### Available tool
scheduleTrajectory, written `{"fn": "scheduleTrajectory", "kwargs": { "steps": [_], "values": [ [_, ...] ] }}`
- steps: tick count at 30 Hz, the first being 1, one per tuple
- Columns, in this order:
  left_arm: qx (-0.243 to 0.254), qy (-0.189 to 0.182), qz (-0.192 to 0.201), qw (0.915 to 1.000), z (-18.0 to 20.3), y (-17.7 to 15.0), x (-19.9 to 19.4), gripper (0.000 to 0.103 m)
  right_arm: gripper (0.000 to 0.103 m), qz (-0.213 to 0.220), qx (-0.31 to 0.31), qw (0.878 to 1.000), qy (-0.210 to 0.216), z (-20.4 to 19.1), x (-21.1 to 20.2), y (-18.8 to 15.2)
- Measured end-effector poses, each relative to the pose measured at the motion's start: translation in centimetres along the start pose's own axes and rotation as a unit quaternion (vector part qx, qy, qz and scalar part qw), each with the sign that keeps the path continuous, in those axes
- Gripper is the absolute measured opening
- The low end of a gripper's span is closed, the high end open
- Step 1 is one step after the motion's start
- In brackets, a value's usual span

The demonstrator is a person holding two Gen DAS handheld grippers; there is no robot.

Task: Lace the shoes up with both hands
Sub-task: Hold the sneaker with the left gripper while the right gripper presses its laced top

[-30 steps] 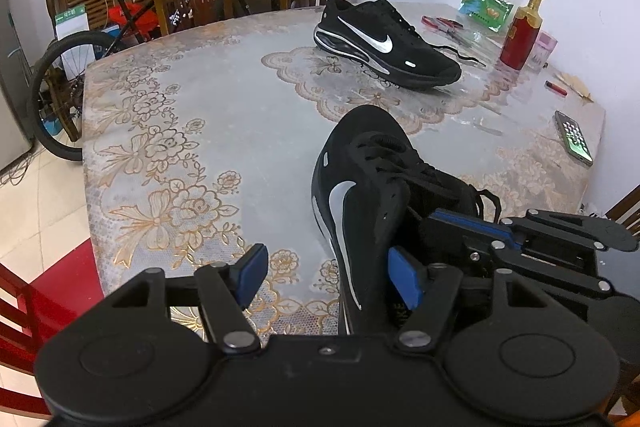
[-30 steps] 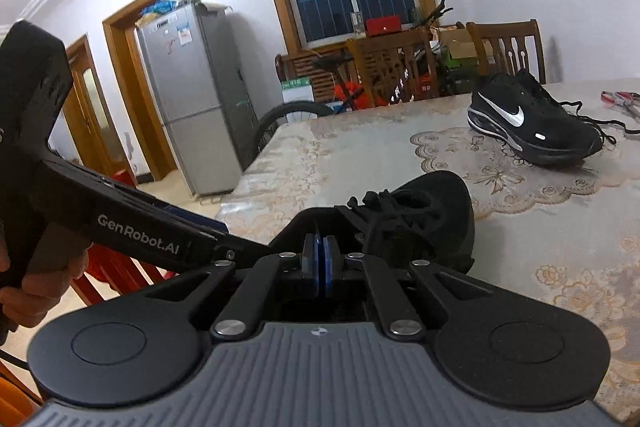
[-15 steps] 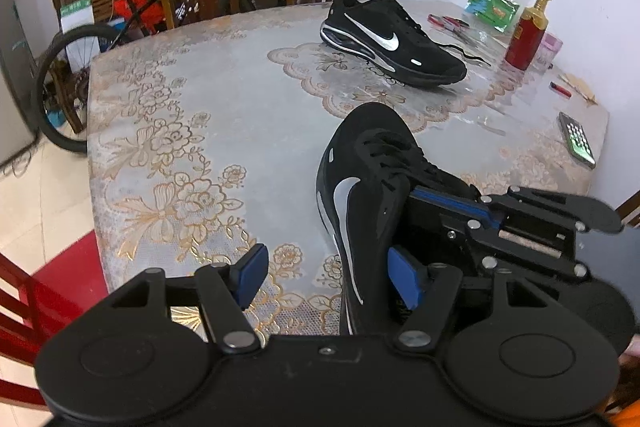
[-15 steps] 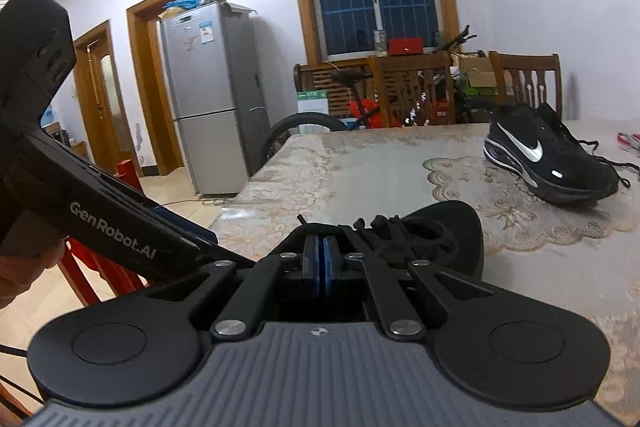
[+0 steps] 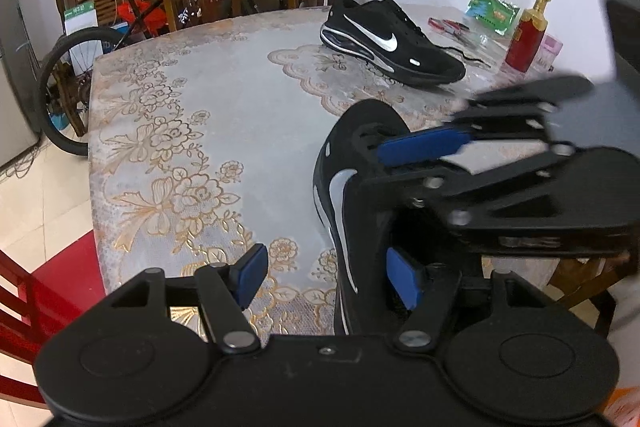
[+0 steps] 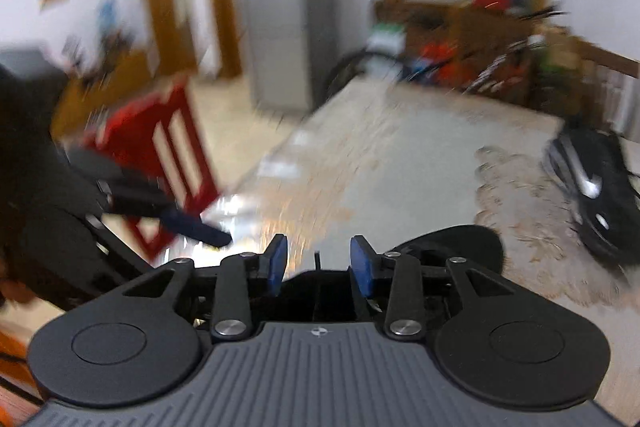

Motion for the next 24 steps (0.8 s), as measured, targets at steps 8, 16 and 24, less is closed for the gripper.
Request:
{"fn": "scheduleTrajectory", "kwargs": {
  "steps": [8,16,24],
  "values": [
    [0.007,0.027,-0.013,0.9995,1.3,-0.8,1.6,0.063,0.002,0.082,0.154,0.971,0.164,3.6,-4.3,5.7],
    [-0.018,0.036,-0.024,0.9989,0.9,-1.0,2.1,0.063,0.0,0.303,0.26,0.851,0.341,8.5,-15.6,13.9],
    [-0.028,0.045,-0.026,0.9983,0.8,-0.9,2.2,0.063,0.028,0.148,0.12,0.976,0.105,4.6,-12.2,11.8]
  ]
}}
Point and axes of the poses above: each gripper's, at about its wrist camera, not at the fingertips, and x roughly the way its jaws point, z to its right, y to its top, the point moved 8 cm from there along x, roughly the way its jaws point, and after that the axes turned 14 degrees about -z, right-handed, at the moved point
